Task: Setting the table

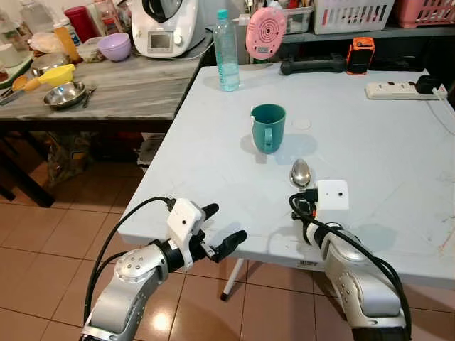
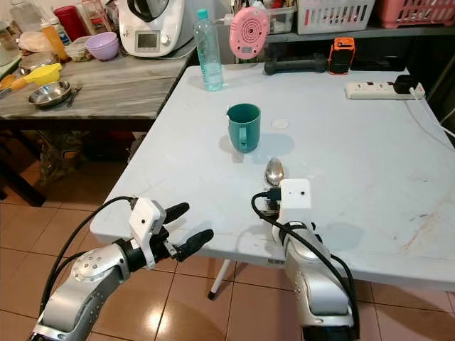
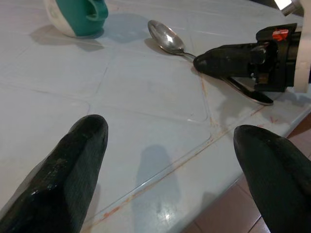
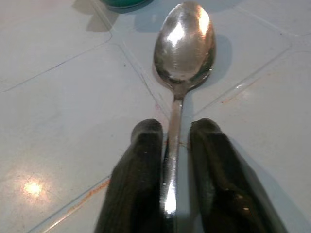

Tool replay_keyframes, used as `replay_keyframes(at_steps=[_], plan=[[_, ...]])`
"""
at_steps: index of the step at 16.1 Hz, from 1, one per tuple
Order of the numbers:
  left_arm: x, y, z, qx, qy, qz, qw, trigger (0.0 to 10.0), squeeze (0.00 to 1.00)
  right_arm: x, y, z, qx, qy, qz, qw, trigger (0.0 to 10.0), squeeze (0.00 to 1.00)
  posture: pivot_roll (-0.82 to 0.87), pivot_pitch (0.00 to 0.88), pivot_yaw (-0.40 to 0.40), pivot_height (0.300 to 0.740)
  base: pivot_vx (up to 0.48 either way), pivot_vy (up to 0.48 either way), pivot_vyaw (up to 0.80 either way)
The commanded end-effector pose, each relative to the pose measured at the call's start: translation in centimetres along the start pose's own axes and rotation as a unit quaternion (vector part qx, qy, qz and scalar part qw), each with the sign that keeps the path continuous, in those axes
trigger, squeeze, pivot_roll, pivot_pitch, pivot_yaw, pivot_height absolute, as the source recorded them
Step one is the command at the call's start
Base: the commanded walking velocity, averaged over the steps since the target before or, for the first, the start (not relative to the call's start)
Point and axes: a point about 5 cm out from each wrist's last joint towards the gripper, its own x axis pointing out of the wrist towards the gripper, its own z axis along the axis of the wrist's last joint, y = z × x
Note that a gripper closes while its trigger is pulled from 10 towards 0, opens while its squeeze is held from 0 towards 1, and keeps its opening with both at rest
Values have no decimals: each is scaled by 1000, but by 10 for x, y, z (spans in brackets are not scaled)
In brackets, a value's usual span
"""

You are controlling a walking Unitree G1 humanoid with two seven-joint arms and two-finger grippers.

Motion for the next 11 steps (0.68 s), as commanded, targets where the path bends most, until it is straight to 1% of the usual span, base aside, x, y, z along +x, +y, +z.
replay_keyframes(at_steps=[1,4,6,9,11], plan=[[-2,3,-3,0,14,6,1000,10000,0,-1,-5,-42,-2,97,-12,995,0,0,-179,93,138,740,0,0,0],[-2,3,-4,-1,13,9,1000,10000,0,-1,-4,-46,1,100,-6,995,0,0,-176,91,136,740,0,0,0],[-1,0,-2,-15,1,-10,1000,10000,0,-3,-4,-48,3,100,-6,995,0,0,-179,90,138,740,0,0,0],[-1,2,-3,-9,6,-12,1000,10000,0,-7,-8,-52,8,103,-11,995,0,0,-184,91,139,740,0,0,0],[0,3,-4,-2,10,-6,1000,10000,0,-8,-7,-51,15,96,-9,995,0,0,-188,90,141,740,0,0,0]])
